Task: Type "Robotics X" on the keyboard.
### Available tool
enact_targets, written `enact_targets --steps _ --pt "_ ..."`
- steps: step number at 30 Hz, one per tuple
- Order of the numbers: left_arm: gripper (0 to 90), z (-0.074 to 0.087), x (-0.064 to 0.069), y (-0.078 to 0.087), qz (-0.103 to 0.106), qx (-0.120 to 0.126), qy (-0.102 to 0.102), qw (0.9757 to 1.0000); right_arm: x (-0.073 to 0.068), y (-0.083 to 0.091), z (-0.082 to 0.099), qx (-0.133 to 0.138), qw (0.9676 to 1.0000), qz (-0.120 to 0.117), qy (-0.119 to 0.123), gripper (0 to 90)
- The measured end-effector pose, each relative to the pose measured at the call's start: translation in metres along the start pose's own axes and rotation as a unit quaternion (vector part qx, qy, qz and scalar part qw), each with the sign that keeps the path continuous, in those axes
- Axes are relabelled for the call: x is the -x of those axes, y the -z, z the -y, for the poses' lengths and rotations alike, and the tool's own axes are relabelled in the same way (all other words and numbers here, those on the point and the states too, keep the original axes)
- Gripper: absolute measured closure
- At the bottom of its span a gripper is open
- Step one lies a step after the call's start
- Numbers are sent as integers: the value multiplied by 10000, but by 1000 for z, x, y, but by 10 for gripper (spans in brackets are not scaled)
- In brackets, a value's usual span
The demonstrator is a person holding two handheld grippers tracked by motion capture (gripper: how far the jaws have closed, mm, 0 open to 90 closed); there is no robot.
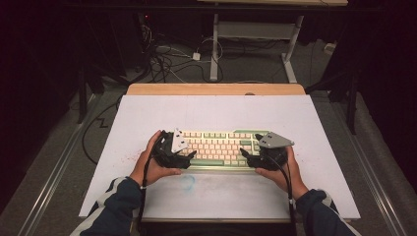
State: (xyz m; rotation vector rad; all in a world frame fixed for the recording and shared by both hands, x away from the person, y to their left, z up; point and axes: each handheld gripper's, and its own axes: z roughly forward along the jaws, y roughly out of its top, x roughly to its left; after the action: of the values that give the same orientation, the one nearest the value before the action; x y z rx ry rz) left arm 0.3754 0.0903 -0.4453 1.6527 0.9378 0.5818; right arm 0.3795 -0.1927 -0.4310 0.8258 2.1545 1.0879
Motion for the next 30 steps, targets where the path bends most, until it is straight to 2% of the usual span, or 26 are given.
enact_targets --steps 3,6,8,11,14,20,30 --pt "170 2 -1 -2 -48 -39 5 10000 0 -1 0 42 10000 -49 -65 212" --pt "170 2 -1 0 16 1 -15 10000 -2 -1 -1 71 10000 13 -51 203" --pt "170 3 0 -1 -23 -5 -130 9999 -3 -1 -2 94 10000 33 3 203" --pt "171 4 1 -2 -39 -18 -187 9998 -4 -1 -3 119 9999 49 66 203" --pt "184 5 2 -3 -140 -29 -316 9994 -6 -1 -4 49 9998 139 150 226" --pt "184 3 3 0 -103 53 -277 9995 -10 2 -5 42 9996 145 245 226" --pt "183 2 10 8 -122 188 -429 9988 -16 10 -8 85 9989 204 422 226"
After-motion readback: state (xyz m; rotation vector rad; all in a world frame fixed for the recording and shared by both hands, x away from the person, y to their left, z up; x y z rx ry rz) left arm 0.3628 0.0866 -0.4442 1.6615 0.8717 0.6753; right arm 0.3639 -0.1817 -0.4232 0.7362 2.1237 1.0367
